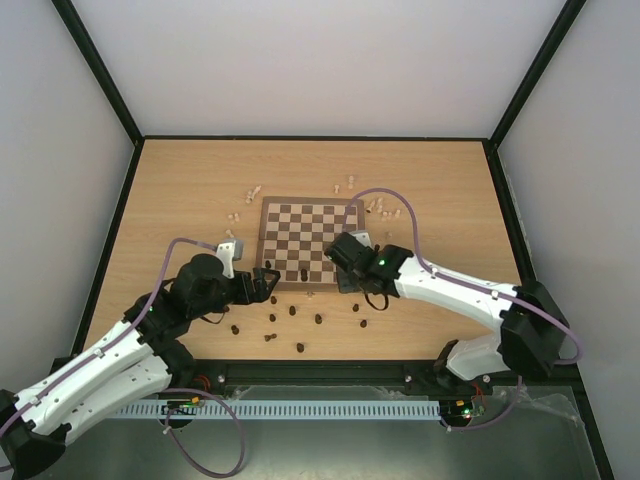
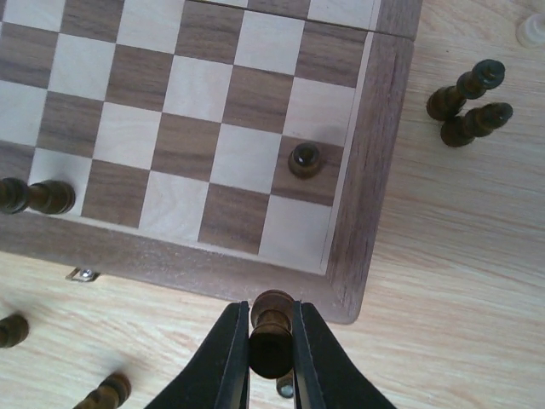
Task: Set up the chess pieces on the board
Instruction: Place the chess piece on the chessboard.
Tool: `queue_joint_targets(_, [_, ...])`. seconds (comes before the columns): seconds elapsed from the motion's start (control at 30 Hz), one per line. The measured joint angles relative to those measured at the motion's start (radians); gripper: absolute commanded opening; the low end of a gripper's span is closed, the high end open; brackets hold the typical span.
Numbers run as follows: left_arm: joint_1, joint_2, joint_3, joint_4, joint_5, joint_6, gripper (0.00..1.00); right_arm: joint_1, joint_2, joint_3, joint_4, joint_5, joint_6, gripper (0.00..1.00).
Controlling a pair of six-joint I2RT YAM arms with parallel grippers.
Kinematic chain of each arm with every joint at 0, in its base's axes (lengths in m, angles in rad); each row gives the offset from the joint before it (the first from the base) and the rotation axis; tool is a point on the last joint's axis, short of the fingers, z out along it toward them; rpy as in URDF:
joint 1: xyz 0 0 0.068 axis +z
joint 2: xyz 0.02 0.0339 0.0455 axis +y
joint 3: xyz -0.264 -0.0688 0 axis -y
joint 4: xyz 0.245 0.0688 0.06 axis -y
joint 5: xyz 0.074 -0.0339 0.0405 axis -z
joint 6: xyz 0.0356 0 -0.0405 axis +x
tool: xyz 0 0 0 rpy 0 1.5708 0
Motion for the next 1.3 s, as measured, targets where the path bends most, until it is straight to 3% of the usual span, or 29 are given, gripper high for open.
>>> queue_joint_targets(0.47, [-0.003,-0.016,0.0,0.0,-0.002,0.0,0.99,-0.074,0.167,0.051,0.014,-0.022,-0.086,0.08])
queue_joint_targets(1.3, [-0.003,-0.014,-0.008,0.0,-0.003,0.0,0.99,-0.102,0.22,0.05,0.085,-0.04,-0.109,0.14])
